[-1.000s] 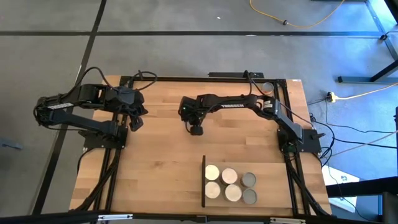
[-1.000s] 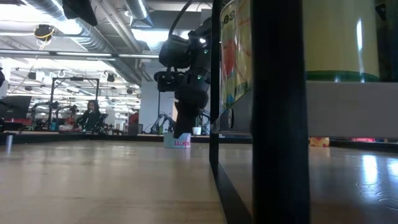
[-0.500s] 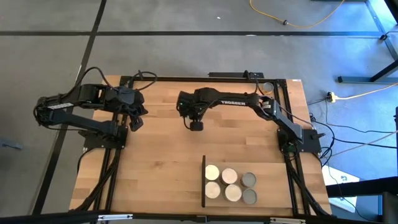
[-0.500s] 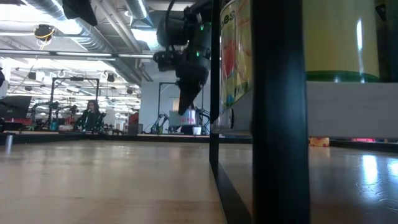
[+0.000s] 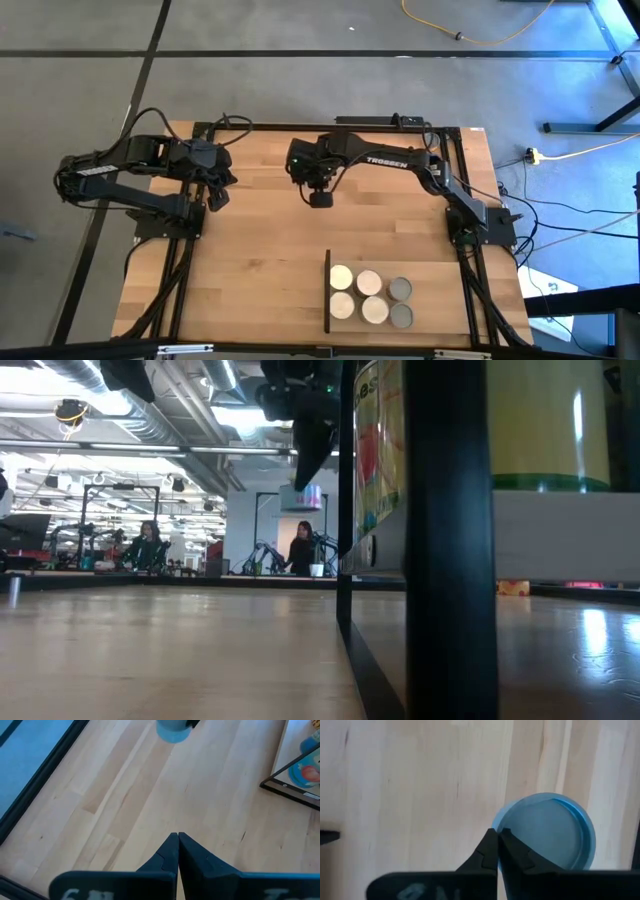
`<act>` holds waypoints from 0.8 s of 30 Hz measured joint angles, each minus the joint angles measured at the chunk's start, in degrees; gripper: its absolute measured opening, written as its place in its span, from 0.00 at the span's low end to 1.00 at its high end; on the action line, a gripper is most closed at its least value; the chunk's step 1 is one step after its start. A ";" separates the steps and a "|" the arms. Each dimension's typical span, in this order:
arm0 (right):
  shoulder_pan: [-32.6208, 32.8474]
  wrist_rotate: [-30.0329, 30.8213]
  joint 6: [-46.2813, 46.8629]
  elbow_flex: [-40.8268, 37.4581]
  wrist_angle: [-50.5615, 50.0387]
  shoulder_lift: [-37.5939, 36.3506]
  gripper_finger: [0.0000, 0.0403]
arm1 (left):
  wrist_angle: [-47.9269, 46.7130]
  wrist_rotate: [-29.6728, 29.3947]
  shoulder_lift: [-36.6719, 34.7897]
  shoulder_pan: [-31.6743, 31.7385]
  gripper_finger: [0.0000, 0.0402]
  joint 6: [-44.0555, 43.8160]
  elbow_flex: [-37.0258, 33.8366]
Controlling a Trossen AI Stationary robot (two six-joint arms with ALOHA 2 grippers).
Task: Pick and place cans onto a shelf
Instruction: Put the blue tuna can on the shelf
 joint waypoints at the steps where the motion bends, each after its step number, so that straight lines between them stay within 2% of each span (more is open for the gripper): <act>1: 0.08 0.29 0.10 0.00 -0.98 -0.24 0.01 | 0.00 0.01 0.00 -0.02 0.00 0.00 0.00; 11: 0.17 1.48 1.66 0.07 -8.31 -1.46 0.01 | -0.02 0.45 0.00 -0.01 0.00 1.61 0.02; 24: 0.22 1.46 -0.22 0.07 -12.63 -1.59 0.01 | -0.04 0.45 0.00 -0.02 0.00 2.82 0.02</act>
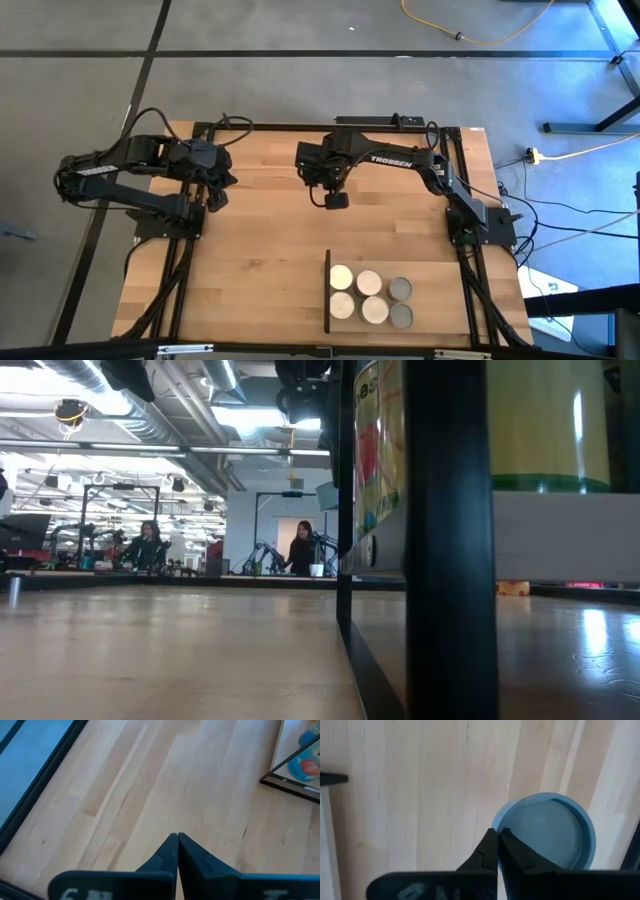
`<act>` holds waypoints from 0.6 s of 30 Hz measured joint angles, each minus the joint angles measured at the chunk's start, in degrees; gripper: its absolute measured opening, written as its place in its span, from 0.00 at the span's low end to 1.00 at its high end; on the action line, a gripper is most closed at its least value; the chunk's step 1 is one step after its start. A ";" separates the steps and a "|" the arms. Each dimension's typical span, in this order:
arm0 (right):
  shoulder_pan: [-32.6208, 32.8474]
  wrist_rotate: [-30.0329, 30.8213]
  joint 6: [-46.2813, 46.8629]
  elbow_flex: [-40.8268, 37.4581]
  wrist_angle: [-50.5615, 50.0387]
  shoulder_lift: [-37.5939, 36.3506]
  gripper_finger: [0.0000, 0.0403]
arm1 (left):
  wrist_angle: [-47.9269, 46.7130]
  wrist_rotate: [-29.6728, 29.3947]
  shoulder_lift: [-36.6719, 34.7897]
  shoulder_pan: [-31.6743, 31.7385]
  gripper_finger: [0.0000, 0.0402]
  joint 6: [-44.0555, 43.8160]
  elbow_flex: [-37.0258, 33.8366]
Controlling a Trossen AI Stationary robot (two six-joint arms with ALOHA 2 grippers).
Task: Pick and place cans onto a shelf
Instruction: Put the blue tuna can on the shelf
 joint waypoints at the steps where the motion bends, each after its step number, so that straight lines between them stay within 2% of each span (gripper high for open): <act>1: 0.02 0.00 0.00 0.00 -0.65 -0.02 0.01 | 0.00 0.00 0.00 0.02 0.00 0.00 0.00; 18: -0.31 1.06 1.57 -0.02 -2.51 -4.47 0.01 | 0.00 -1.46 0.00 0.00 0.00 -1.33 0.00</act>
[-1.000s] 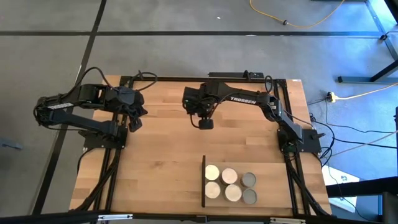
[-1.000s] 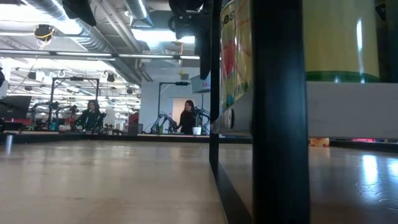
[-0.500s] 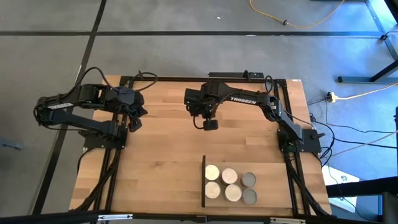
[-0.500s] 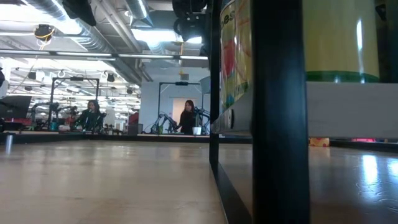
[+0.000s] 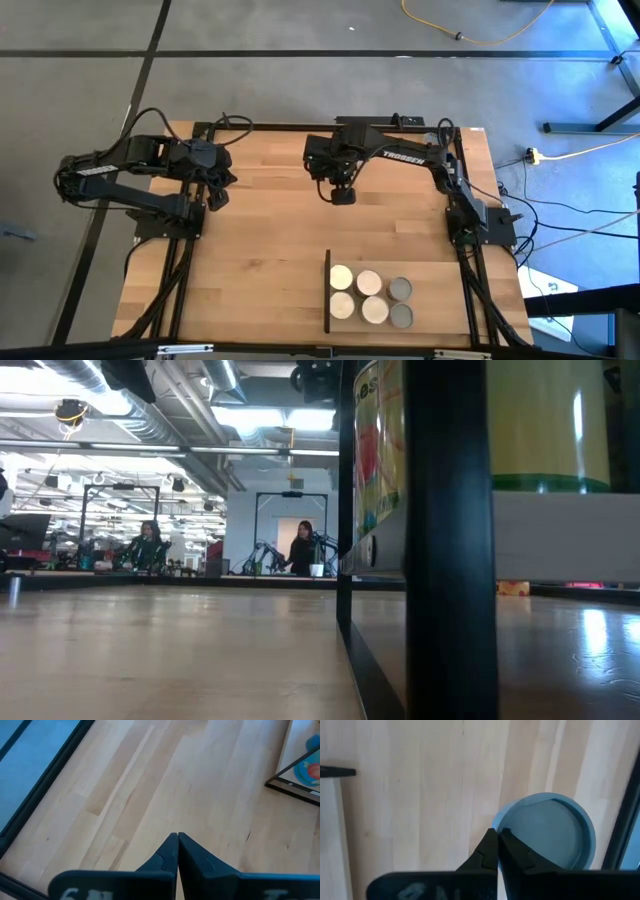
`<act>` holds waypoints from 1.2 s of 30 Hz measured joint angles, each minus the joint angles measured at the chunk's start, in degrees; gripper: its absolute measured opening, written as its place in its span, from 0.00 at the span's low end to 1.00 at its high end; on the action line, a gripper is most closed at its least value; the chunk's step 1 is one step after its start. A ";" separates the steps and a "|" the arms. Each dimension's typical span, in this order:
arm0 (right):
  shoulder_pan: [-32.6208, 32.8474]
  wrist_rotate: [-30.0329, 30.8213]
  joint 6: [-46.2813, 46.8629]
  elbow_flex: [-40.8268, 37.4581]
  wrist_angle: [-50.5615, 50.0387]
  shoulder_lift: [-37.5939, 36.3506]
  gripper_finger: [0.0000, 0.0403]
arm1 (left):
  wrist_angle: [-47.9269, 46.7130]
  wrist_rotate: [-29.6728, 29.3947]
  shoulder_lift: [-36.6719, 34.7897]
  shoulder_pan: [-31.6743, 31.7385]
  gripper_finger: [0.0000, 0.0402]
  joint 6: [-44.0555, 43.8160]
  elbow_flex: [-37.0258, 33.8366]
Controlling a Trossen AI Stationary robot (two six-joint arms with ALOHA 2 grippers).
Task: Pick and place cans onto a shelf
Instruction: Put the blue tuna can on the shelf
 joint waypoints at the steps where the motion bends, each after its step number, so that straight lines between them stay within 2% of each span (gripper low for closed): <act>1: -0.02 0.01 0.36 0.00 0.02 -0.36 0.01 | 0.00 -0.02 0.00 0.00 0.00 0.00 0.00; 11: -0.02 -0.20 3.40 -2.87 0.18 -7.29 0.01 | 0.02 -0.04 -0.02 0.02 0.00 0.20 0.00; 21: 1.50 -0.18 11.66 -22.30 1.29 -22.11 0.01 | 0.04 -1.44 0.00 0.02 0.00 1.07 0.00; 28: 6.68 -0.12 26.93 -35.91 2.97 -35.75 0.01 | 0.11 -1.46 0.00 0.00 0.00 1.09 0.00; 36: 20.30 1.07 53.64 -48.83 3.84 -48.55 0.01 | 0.14 -2.64 -0.01 0.02 0.00 1.03 0.00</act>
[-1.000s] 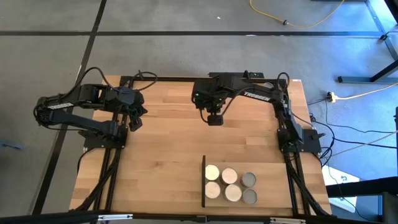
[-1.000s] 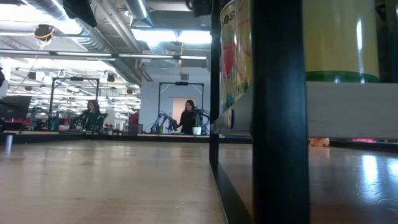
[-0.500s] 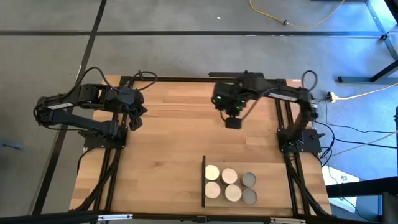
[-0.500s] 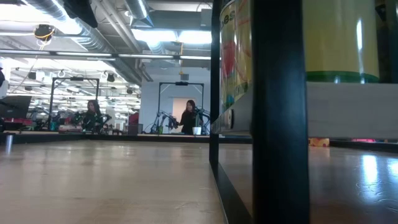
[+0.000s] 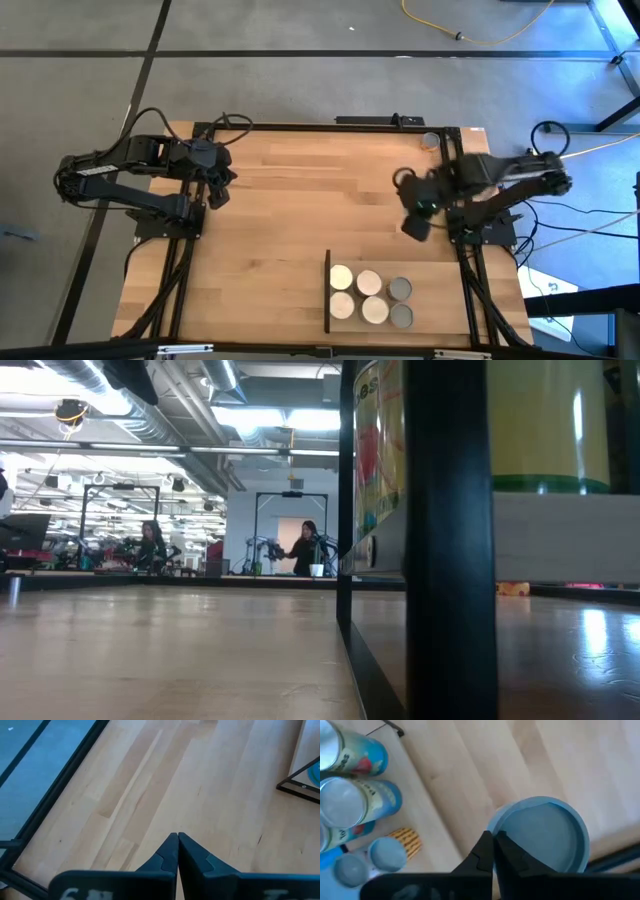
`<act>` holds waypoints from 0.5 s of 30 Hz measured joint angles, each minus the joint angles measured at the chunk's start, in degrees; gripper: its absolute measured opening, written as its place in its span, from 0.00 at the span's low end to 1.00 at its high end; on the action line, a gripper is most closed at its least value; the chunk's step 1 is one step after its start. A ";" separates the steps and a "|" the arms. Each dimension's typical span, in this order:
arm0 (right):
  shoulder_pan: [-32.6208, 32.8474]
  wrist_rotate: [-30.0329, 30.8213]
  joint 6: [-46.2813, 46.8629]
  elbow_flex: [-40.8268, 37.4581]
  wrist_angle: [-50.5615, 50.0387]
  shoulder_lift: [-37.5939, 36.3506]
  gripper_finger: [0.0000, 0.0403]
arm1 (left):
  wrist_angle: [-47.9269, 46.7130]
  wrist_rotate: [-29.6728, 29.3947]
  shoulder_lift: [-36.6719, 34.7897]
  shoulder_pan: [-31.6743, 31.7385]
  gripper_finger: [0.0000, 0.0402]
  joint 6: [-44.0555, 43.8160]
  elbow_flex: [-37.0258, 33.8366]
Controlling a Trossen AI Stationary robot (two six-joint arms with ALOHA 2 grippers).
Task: Pick and place cans onto a shelf
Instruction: Put the blue tuna can on the shelf
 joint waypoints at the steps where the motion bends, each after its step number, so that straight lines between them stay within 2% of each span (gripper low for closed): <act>1: 2.37 0.71 3.58 -1.31 0.23 -1.08 0.01 | 0.09 -0.03 0.01 0.04 0.00 -0.01 0.00; 5: 11.40 2.01 16.40 -4.98 1.32 -3.85 0.01 | 0.67 -0.27 0.01 0.15 0.00 -1.50 0.00; 12: 26.40 2.56 36.41 -9.02 2.41 -3.92 0.01 | 1.89 -1.30 0.01 0.15 0.00 -3.60 0.00; 15: 32.22 5.29 45.23 -10.79 6.36 -3.85 0.01 | 1.91 -1.97 0.01 0.15 0.00 -4.26 0.00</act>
